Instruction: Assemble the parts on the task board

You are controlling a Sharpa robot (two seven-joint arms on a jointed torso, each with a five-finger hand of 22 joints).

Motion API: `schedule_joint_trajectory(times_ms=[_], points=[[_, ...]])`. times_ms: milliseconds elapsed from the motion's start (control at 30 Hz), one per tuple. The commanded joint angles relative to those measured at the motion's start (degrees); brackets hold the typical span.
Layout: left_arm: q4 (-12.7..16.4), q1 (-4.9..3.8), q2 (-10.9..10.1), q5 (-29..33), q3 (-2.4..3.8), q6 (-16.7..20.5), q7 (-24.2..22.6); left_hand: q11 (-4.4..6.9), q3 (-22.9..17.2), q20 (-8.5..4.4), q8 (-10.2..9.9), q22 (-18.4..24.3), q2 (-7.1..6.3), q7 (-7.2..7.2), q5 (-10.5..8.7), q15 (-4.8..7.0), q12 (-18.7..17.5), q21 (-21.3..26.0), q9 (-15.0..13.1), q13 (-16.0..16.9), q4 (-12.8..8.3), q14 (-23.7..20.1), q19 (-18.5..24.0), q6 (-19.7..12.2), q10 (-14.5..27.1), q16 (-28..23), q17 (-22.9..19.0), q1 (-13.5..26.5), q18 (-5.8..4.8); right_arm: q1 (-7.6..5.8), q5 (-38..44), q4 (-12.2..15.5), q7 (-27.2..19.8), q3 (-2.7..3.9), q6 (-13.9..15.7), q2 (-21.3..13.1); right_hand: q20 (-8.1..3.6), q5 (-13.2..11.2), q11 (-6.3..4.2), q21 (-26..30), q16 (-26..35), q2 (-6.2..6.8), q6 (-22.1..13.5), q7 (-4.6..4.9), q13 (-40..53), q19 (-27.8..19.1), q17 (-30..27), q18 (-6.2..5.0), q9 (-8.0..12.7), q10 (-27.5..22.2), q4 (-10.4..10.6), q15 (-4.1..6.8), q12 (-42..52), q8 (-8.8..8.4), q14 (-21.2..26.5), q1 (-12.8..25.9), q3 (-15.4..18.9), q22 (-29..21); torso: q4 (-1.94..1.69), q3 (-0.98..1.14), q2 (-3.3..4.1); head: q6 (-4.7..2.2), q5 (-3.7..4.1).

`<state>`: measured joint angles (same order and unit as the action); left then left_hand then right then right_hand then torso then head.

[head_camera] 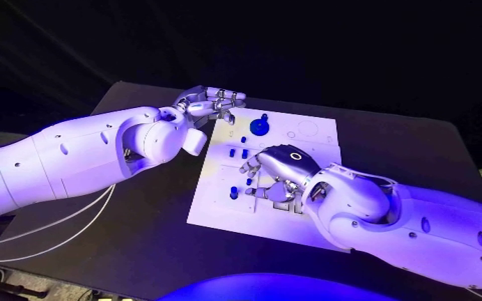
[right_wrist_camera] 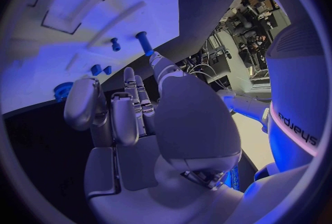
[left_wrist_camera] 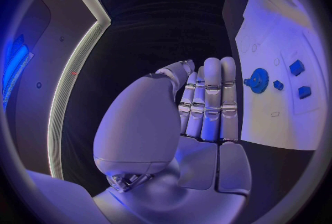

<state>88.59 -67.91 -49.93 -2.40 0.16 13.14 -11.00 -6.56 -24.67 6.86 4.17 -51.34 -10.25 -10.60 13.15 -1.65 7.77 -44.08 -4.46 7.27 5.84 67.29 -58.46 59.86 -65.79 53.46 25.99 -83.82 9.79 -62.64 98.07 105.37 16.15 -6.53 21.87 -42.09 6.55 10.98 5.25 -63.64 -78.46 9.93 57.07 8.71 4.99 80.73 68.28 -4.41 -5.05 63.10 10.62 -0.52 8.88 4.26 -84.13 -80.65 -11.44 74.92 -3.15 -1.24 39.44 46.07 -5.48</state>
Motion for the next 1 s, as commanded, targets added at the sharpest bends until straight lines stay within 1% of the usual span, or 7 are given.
schedule_joint_trajectory(times_ms=[33,267,367,433,500,733,1000], points=[[0.08,-0.04,-0.03,-0.12,-0.13,-0.95,-0.17,0.07,-0.11,0.02,-0.02,0.06,0.33,-0.12,0.21,-0.11,0.2,0.27,0.08,0.08,-0.36,-0.42,-0.22,-0.25,0.4,-0.38,-0.05,-0.21,0.79,-1.36,-11.27,1.68,-1.95,0.17,3.91,-4.09,-0.27,0.43,-0.58,-1.59,-0.45,-0.74,2.61,0.12,1.07,0.71,0.79,-0.18,-0.59,5.1,1.36,0.32,2.78,1.22,-1.62,2.05,0.96,8.61,0.14,-0.06,-0.33,-0.56,2.11],[0.13,-0.05,-0.52,-0.09,-0.55,-0.81,-0.17,0.06,-0.09,0.02,-0.02,0.06,0.33,-0.13,0.2,-0.12,0.2,0.28,0.09,0.08,-0.37,-0.43,-0.23,-0.27,0.43,-0.39,-0.06,-0.2,0.78,-2.95,-21.75,4.17,-0.25,0.16,3.11,-14.56,-3.46,2.6,-4.82,-8.16,-3.25,-0.22,8.19,-3.48,11.52,3.29,5.38,0.96,-2.56,18.02,3.59,3.81,15.97,3.87,-2.95,5.68,6.32,10.57,0.82,-0.26,-0.92,-0.98,6.22],[0.1,-0.04,-0.62,-0.07,-0.7,-0.83,-0.2,0.06,-0.09,0.02,-0.02,0.06,0.33,-0.13,0.2,-0.12,0.2,0.28,0.09,0.08,-0.37,-0.43,-0.23,-0.27,0.43,-0.39,-0.06,-0.2,0.78,-2.89,-22.17,5.3,1.79,-0.14,2.66,-18.25,-4.25,3.51,-5.83,-11.52,-6.48,-1.92,9.1,-4.03,51.99,4.49,10.98,1.61,-4.64,21.73,4.47,4.25,53.27,4.97,-4.03,6.25,9.63,11.43,1.22,-0.17,-1.16,-0.97,7.27],[0.05,-0.04,-0.64,-0.02,-0.79,-0.85,-0.21,0.06,-0.09,0.02,-0.02,0.06,0.33,-0.13,0.2,-0.12,0.2,0.28,0.09,0.08,-0.37,-0.43,-0.23,-0.27,0.43,-0.39,-0.06,-0.2,0.78,-2.6,-21.49,6.1,3.19,-0.34,2.63,-20.28,-3.67,3.63,-6.14,-12.73,-8.08,-1.52,8.61,-3.67,64.7,4.9,14.04,2.0,-6.04,21.98,4.93,5.0,64.42,5.41,-4.5,6.28,12.17,11.7,1.41,-0.17,-1.26,-0.99,8.09],[0.01,-0.03,-0.66,0.05,-0.91,-0.89,-0.22,0.06,-0.09,0.02,-0.02,0.06,0.33,-0.13,0.2,-0.12,0.2,0.28,0.09,0.08,-0.37,-0.43,-0.23,-0.27,0.43,-0.39,-0.06,-0.2,0.78,-2.09,-20.46,6.92,4.65,-0.53,2.89,-22.11,-4.35,5.84,-5.78,-13.61,-8.93,-1.81,7.91,-4.37,70.66,5.19,15.68,1.93,-7.9,21.49,5.27,3.65,69.47,5.96,-4.7,6.1,14.85,11.9,1.7,-0.13,-1.35,-1.08,8.42],[-0.02,-0.02,-0.66,0.17,-1.13,-1.01,-0.25,0.05,-0.04,0.03,-0.01,0.07,0.32,-0.14,0.19,-0.14,0.23,0.3,0.1,0.08,-0.33,-0.44,-0.23,-0.28,0.44,-0.4,-0.08,-0.11,0.78,0.41,-17.17,8.29,8.78,-0.96,5.14,-24.64,-3.88,7.85,-5.16,-15.02,-9.79,-3.25,7.01,-4.23,75.29,5.61,17.53,2.24,-10.5,22.22,5.92,4.1,73.0,6.63,-5.02,7.38,18.33,12.23,2.44,-0.16,-1.63,-0.85,9.59],[0.11,-0.01,-0.73,0.21,-1.2,-1.11,-0.21,0.05,-0.04,0.03,-0.01,0.07,0.32,-0.14,0.19,-0.14,0.23,0.3,0.1,0.08,-0.33,-0.44,-0.23,-0.28,0.44,-0.4,-0.08,-0.11,0.78,2.64,-14.53,7.51,12.33,-1.08,6.62,-22.95,-3.83,8.89,-5.13,-15.7,-10.08,-3.44,6.64,-4.22,76.5,5.81,18.18,2.36,-11.57,22.55,6.07,4.05,73.87,6.84,-5.14,8.04,19.63,12.39,2.16,-0.33,-1.6,-0.5,9.84]])
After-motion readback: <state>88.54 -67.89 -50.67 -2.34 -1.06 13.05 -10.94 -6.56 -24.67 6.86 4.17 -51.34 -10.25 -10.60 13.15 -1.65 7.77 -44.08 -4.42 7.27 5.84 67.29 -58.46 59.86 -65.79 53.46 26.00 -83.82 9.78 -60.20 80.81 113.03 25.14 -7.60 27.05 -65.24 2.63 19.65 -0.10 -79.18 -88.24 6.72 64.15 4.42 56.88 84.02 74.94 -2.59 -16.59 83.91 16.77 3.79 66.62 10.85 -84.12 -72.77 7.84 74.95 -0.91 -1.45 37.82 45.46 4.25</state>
